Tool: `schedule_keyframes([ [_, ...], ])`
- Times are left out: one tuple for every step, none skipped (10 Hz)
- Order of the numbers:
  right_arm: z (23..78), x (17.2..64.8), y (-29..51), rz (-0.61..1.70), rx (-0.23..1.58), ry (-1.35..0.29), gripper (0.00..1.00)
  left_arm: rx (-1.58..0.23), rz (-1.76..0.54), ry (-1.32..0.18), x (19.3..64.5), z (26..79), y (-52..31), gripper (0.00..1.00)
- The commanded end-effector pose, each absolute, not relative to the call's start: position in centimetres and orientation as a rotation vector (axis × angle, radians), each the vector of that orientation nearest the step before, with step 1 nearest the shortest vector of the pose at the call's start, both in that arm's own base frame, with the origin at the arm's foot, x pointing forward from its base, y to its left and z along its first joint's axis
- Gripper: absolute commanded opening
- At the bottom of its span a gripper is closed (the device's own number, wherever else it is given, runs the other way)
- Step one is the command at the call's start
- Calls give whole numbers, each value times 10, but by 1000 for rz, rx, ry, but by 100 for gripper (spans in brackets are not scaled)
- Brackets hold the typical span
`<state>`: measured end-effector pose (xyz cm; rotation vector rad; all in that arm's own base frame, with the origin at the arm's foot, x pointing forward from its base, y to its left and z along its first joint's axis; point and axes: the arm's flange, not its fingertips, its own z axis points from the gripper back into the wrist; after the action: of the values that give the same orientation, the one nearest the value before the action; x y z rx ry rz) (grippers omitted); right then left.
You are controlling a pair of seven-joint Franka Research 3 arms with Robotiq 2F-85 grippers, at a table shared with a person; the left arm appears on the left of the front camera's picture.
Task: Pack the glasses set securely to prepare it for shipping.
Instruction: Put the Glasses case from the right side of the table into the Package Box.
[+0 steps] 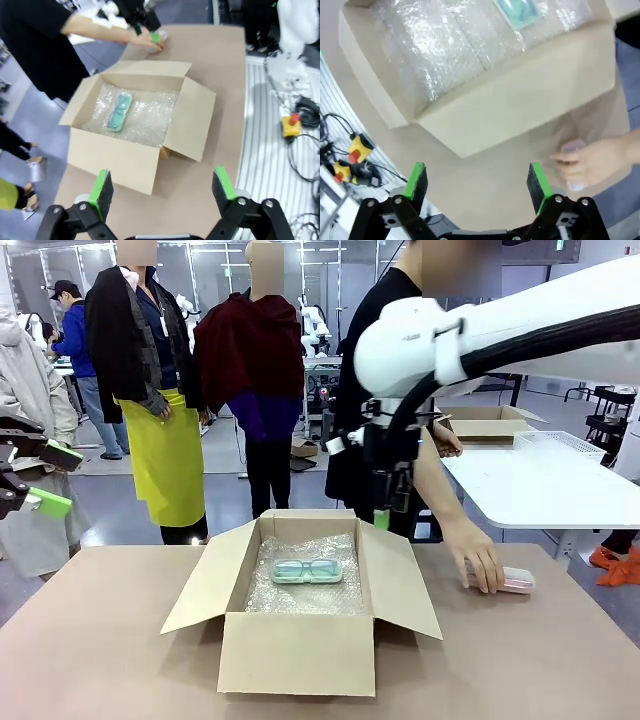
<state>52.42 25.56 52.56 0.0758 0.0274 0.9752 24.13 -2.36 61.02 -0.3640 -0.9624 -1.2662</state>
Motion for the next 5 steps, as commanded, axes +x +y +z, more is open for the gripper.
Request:
schedule_keyframes([
  [510,484,207,874,118,-53,100,-375,-1281,-981,242,612,-24,100],
  [505,471,181,840,113,-90,100,-375,-1281,-981,242,612,-24,100],
  [502,463,154,816,108,-127,100,-375,-1281,-981,242,612,-24,100],
  [498,458,126,803,116,-167,100,-375,-1281,-981,242,612,-24,100],
  [494,452,106,795,91,-178,100,-375,-1281,-981,242,612,-24,100],
])
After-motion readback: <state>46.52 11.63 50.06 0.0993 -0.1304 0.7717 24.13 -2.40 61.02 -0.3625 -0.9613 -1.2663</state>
